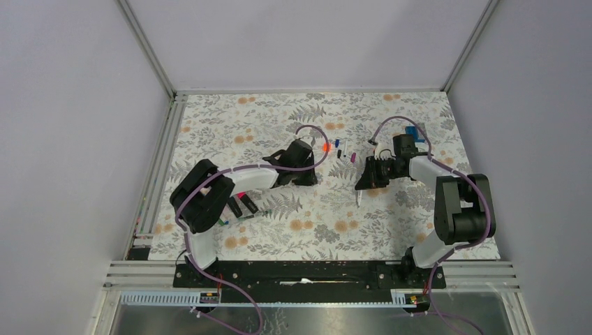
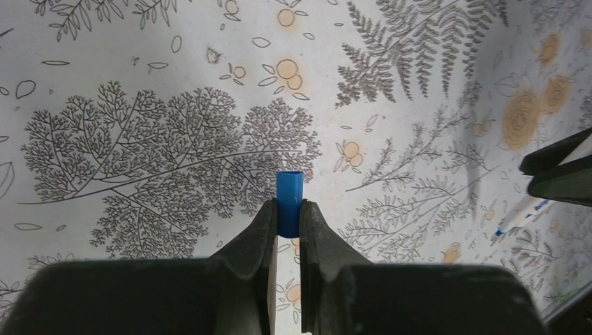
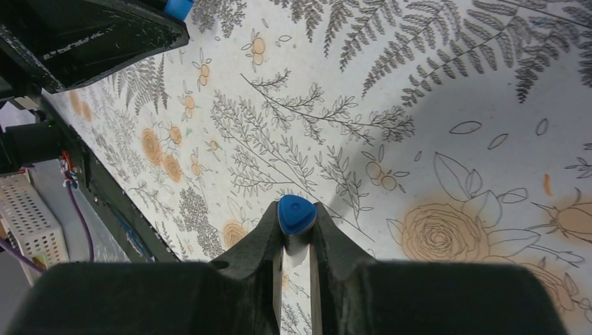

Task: Open the pen caps
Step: Place the pen at the center of the board.

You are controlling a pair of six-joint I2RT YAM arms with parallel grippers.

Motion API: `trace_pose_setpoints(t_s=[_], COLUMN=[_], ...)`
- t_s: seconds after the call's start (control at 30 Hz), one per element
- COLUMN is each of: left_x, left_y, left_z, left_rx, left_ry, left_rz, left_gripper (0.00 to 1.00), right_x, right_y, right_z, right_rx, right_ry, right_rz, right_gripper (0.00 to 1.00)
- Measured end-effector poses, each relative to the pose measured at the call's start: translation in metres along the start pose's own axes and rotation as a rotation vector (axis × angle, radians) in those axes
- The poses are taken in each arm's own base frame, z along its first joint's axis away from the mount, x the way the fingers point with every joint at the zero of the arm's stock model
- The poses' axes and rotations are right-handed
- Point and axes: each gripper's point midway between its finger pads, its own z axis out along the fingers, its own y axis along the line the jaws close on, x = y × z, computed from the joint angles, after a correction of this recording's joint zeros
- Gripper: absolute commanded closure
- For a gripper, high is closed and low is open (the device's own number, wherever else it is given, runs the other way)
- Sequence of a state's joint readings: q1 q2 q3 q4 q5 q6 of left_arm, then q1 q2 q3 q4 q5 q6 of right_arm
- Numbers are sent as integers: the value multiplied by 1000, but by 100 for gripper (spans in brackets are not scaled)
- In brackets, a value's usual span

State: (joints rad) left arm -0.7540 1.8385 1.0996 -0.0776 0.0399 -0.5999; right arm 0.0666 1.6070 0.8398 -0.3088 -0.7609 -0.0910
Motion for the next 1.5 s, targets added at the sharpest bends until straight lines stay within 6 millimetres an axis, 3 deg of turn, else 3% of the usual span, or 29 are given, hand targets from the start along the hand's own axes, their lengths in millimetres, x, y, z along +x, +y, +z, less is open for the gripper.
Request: trace_pose_setpoints(t_s=[0.13,0.33,0.53,0.67,0.77,0.87,1.1,1.23,1.5], left_x=[-1,-21,-34,-41,-49,-53,-55,-58,-66], left_y=[9,7,-8,-29,-51,-76,-129,-143,-148], left_z=[8,15,21,19,15,16,45,61,80], left_rx=[-23,-5,57,163,260,345,459,479,479], left_ry=[21,6,-7,-22,-48,-56,-46,-46,-54], left_rz=[-5,-16,-13,-14,-17,-10,15,11,-5], left_gripper=[94,95,95,95,95,95,94,94,94], right_x=[-2,-15,-54,-82,-92,-98,-92,-95,-110], right_y=[-8,-17,-50,-76,-91,-106,-141,-149,-158], right_z=[-1,-8,-49,-85,-99,-105,-98,-98,-112], right_rx=[48,88,136,208,265,297,332,340,398], right_ry=[15,12,-71,-104,-91,-60,37,58,50], right_rz=[5,10,54,33,7,6,59,68,39], right_gripper=[92,92,93,92,91,91,90,89,89])
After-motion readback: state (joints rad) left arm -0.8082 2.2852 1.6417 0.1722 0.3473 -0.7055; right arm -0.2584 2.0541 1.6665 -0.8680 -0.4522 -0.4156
